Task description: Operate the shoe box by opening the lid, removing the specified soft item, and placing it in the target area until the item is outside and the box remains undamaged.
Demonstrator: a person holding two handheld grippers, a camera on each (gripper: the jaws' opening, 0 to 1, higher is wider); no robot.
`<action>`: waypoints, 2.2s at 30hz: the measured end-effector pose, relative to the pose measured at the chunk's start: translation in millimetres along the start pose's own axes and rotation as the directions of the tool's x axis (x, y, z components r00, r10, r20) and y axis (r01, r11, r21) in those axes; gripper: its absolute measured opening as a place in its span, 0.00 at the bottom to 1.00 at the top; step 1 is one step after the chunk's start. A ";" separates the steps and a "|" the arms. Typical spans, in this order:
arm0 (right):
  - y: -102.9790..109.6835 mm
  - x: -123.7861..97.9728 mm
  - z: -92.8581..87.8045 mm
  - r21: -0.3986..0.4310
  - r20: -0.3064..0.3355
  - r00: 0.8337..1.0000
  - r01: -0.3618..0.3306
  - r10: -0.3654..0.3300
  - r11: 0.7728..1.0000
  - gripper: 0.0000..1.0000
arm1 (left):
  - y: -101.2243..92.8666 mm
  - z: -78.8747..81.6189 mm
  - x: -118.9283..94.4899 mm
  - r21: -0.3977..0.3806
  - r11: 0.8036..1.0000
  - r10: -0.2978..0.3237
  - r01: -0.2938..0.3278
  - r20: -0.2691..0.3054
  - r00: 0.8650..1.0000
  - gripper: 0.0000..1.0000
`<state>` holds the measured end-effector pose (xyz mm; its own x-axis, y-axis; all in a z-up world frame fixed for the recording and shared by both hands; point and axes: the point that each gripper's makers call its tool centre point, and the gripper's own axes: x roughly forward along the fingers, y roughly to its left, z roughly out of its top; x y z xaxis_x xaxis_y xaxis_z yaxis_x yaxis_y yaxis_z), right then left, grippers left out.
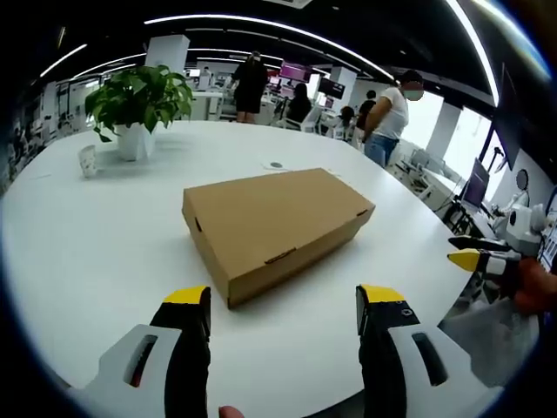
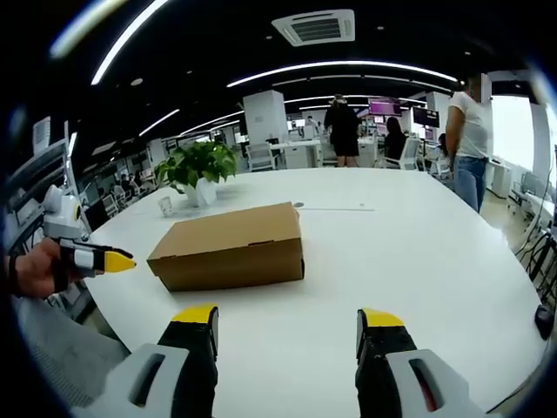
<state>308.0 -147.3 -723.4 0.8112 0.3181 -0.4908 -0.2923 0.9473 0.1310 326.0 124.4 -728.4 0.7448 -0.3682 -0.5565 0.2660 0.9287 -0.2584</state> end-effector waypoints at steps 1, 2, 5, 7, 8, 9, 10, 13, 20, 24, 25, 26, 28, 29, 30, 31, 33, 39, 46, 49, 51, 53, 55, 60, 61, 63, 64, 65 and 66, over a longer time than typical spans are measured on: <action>0.2 0.1 -0.2 -0.002 -0.001 1.000 0.000 0.000 1.000 0.62 | 0.3 -0.1 0.2 -0.001 1.000 0.000 0.000 0.000 1.000 0.70; 0.4 0.1 -0.3 -0.002 -0.002 1.000 -0.001 0.001 1.000 0.62 | 1.3 -0.4 0.9 -0.002 1.000 0.000 0.000 -0.001 1.000 0.70; 0.1 -0.1 0.2 -0.002 -0.002 1.000 0.001 -0.001 1.000 0.62 | 1.0 -0.6 1.3 -0.001 1.000 -0.002 0.002 -0.002 1.000 0.70; -0.6 -0.1 -0.1 0.001 -0.002 1.000 0.003 -0.003 1.000 0.62 | -0.5 -1.0 1.2 0.002 1.000 -0.004 0.004 -0.004 1.000 0.70; -0.9 0.1 -0.1 0.002 -0.002 1.000 0.004 -0.004 1.000 0.62 | -0.9 -1.5 1.3 0.003 1.000 -0.005 0.005 -0.006 1.000 0.70; -1.1 0.2 -0.2 0.002 -0.003 1.000 0.005 -0.005 1.000 0.62 | -0.6 -2.0 1.6 0.004 1.000 -0.008 0.008 -0.009 1.000 0.70; -1.4 0.3 -0.2 0.002 -0.002 1.000 0.005 -0.005 1.000 0.62 | -0.5 -2.2 1.7 0.005 1.000 -0.010 0.010 -0.010 1.000 0.70; -1.8 0.2 -0.1 0.002 -0.002 1.000 0.007 -0.007 1.000 0.62 | -1.9 -2.5 1.5 0.007 1.000 -0.013 0.013 -0.012 1.000 0.70; -2.1 0.2 -0.4 0.001 -0.002 1.000 0.010 -0.010 1.000 0.62 | 0.0 -2.8 1.8 0.003 1.000 -0.011 0.011 -0.012 1.000 0.70; -1.3 0.5 -1.7 0.000 -0.007 1.000 0.009 -0.009 1.000 0.62 | -1.5 -3.3 0.9 -0.001 1.000 -0.012 0.012 -0.014 1.000 0.70; -0.8 0.5 -1.9 0.000 -0.009 1.000 0.008 -0.008 1.000 0.62 | -2.0 -3.6 0.8 -0.001 1.000 -0.012 0.012 -0.015 1.000 0.70; -0.5 0.5 -2.1 0.000 -0.010 1.000 0.008 -0.008 1.000 0.62 | -2.4 -3.6 0.6 -0.001 1.000 -0.012 0.012 -0.016 1.000 0.70; -1.0 1.1 -2.6 -0.004 -0.014 1.000 0.008 -0.008 1.000 0.62 | -3.5 -3.0 0.0 -0.001 1.000 -0.015 0.015 -0.014 1.000 0.70; -0.7 1.1 -2.5 -0.004 -0.014 1.000 0.007 -0.007 1.000 0.62 | -4.1 -2.4 -0.3 -0.001 1.000 -0.015 0.015 -0.013 1.000 0.70; -0.3 1.2 -2.3 -0.004 -0.014 1.000 0.006 -0.006 1.000 0.62 | -4.2 -2.3 -0.5 0.000 1.000 -0.014 0.014 -0.013 1.000 0.70; -0.3 1.2 -2.2 -0.004 -0.014 1.000 0.005 -0.005 1.000 0.62 | -4.2 -2.0 -0.7 0.000 1.000 -0.013 0.013 -0.014 1.000 0.70; -0.6 1.4 -2.3 -0.004 -0.014 1.000 0.006 -0.006 1.000 0.62 | -4.0 -1.7 -0.8 -0.004 1.000 -0.013 0.013 -0.013 1.000 0.70; 0.6 1.8 -2.5 -0.003 -0.016 1.000 0.002 -0.002 1.000 0.62 | -2.5 -1.5 -1.1 -0.010 1.000 -0.010 0.010 -0.014 1.000 0.70; 1.9 2.2 -3.7 -0.002 -0.022 1.000 -0.002 0.002 1.000 0.62 | -0.1 -0.4 -2.8 -0.019 1.000 -0.002 0.002 -0.010 1.000 0.69; 2.6 2.5 -3.7 -0.003 -0.022 1.000 -0.003 0.003 1.000 0.62 | 2.1 0.6 -3.9 -0.032 0.999 0.002 -0.002 -0.004 1.000 0.69; 2.6 2.6 -3.5 -0.001 -0.021 1.000 -0.003 0.003 1.000 0.62 | 3.6 1.0 -4.4 -0.041 0.999 0.006 -0.006 -0.003 1.000 0.69; 2.7 2.7 -4.0 0.006 -0.022 1.000 -0.004 0.004 1.000 0.62 | 4.1 1.3 -4.4 -0.043 0.999 0.006 -0.007 -0.001 1.000 0.69; 2.6 2.9 -4.8 0.008 -0.026 1.000 -0.003 0.004 1.000 0.62 | 3.9 1.6 -4.0 -0.048 0.999 0.004 -0.004 0.001 1.000 0.69; 2.5 4.1 -5.6 0.015 -0.030 1.000 -0.005 0.006 1.000 0.62 | 5.1 1.4 -1.9 -0.054 0.999 0.003 -0.003 0.000 1.000 0.69; 2.5 4.6 -5.6 0.017 -0.031 1.000 -0.006 0.006 1.000 0.62 | 5.4 1.3 -1.7 -0.057 0.998 0.003 -0.003 -0.001 1.000 0.69; 2.3 6.6 -5.1 0.025 -0.031 1.000 -0.005 0.005 1.000 0.62 | 5.6 0.8 -1.5 -0.056 0.998 0.002 -0.002 -0.004 1.000 0.69; 3.1 7.9 -4.6 0.029 -0.029 1.000 -0.006 0.007 1.000 0.62 | 5.7 0.6 -1.4 -0.052 0.999 0.003 -0.003 -0.005 1.000 0.69; 3.5 9.2 -4.6 0.027 -0.030 1.000 -0.009 0.010 1.000 0.62 | 5.5 0.5 -1.3 -0.050 0.999 0.002 -0.003 -0.006 1.000 0.69; 4.1 10.7 -5.0 0.020 -0.033 0.999 -0.012 0.013 1.000 0.62 | 5.1 0.4 -1.0 -0.050 0.999 0.001 -0.001 -0.007 1.000 0.69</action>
<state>312.9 -140.3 -732.4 0.7904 0.3286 -0.5171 -0.2917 0.9440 0.1540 326.8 129.6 -728.8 0.7405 -0.3676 -0.5626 0.2340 0.9258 -0.2970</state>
